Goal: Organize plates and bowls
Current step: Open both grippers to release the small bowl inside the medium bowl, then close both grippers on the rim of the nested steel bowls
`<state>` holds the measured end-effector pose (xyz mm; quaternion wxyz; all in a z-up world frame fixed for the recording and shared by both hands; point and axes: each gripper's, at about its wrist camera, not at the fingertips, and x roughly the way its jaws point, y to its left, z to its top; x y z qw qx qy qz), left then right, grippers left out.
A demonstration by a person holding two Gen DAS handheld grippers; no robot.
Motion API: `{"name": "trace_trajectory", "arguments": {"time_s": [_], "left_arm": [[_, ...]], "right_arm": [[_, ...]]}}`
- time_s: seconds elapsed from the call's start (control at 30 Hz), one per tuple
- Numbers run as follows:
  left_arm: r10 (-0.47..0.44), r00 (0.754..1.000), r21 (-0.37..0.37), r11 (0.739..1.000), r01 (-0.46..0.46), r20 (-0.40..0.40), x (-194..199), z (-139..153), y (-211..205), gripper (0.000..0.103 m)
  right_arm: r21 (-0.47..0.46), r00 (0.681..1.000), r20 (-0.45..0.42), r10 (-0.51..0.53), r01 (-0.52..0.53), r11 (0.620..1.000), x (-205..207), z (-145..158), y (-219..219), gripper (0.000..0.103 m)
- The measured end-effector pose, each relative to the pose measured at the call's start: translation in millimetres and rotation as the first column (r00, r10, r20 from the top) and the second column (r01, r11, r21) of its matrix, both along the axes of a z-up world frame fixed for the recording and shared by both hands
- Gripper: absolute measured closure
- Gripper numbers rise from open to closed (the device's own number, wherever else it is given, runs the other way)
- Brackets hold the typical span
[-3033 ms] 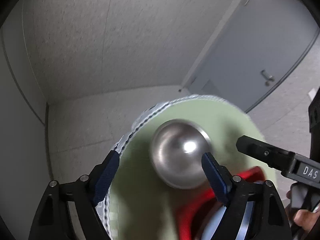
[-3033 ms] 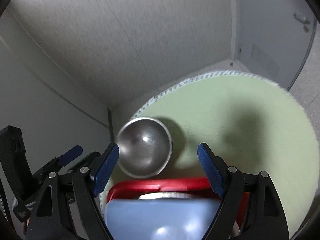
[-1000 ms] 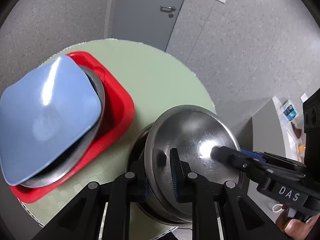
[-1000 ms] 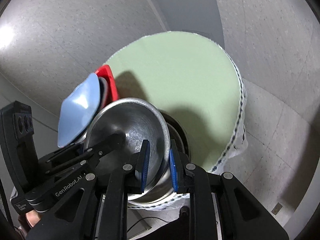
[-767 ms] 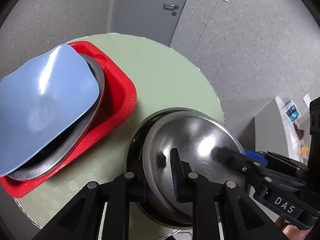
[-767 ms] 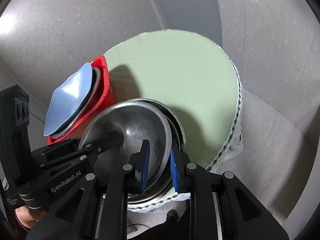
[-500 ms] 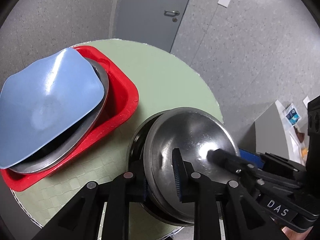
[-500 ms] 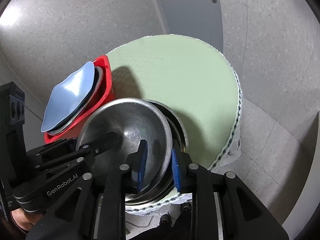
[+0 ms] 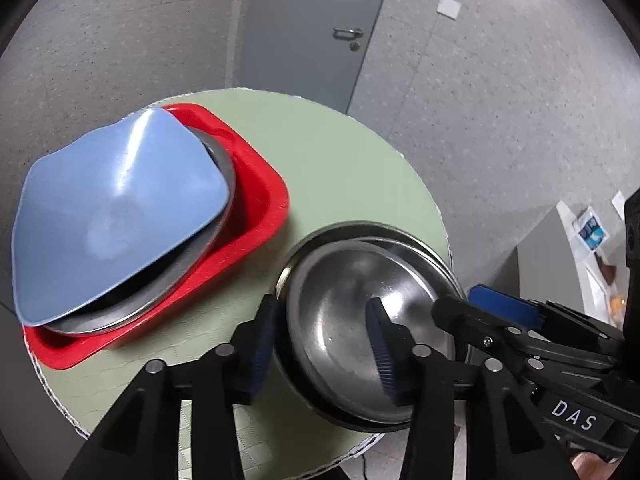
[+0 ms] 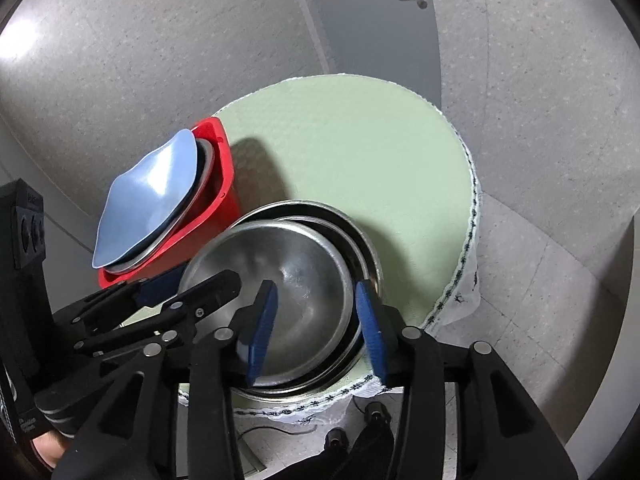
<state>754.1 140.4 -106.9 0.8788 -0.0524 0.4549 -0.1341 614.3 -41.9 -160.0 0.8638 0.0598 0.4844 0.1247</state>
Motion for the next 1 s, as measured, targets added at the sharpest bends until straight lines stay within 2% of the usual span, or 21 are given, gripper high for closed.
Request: {"name": "trace_trajectory", "arguments": {"time_s": [0.1,0.17,0.23,0.33,0.5,0.7,0.8,0.87,0.93,1.0], "left_arm": [[0.025,0.999,-0.002,1.0,-0.025,0.044,-10,5,4,0.045],[0.059,0.996,-0.028,0.998,-0.057,0.071,-17,7,9,0.043],[0.082,0.992,-0.039,0.996,-0.079,0.1,-23,9,13,0.033],[0.111,0.985,-0.032,0.994,-0.108,0.135,-31,9,18,0.031],[0.12,0.986,-0.032,0.993,-0.117,0.115,-46,-2,16,0.029],[0.083,0.994,-0.004,0.997,-0.083,0.065,-51,-21,0,0.028],[0.092,0.995,-0.01,0.996,-0.091,0.029,-43,-31,-3,0.031],[0.096,0.995,-0.02,0.995,-0.095,0.01,-33,-32,0,0.038],[0.082,0.997,-0.023,0.996,-0.082,0.0,-27,-36,1,0.055],[0.058,0.998,-0.027,0.998,-0.058,-0.005,-22,-39,-3,0.063]], "right_arm": [[-0.001,0.999,0.025,-0.028,0.028,1.0,-4,3,-5,0.047],[0.0,0.997,0.045,-0.061,0.061,0.998,-6,4,-10,0.045],[0.0,0.995,0.055,-0.083,0.083,0.997,-8,3,-14,0.039],[0.016,0.992,0.054,-0.113,0.112,0.994,-10,0,-21,0.037],[0.066,0.99,0.012,-0.14,0.139,0.988,-8,-10,-30,0.032],[0.143,0.988,-0.059,-0.143,0.15,0.978,-3,-28,-36,0.032],[0.166,0.988,-0.081,-0.134,0.146,0.975,0,-36,-35,0.032],[0.179,0.987,-0.093,-0.13,0.144,0.973,3,-41,-34,0.032],[0.185,0.988,-0.102,-0.119,0.137,0.973,6,-45,-32,0.032],[0.197,0.99,-0.102,-0.101,0.119,0.973,9,-48,-29,0.032]]}}
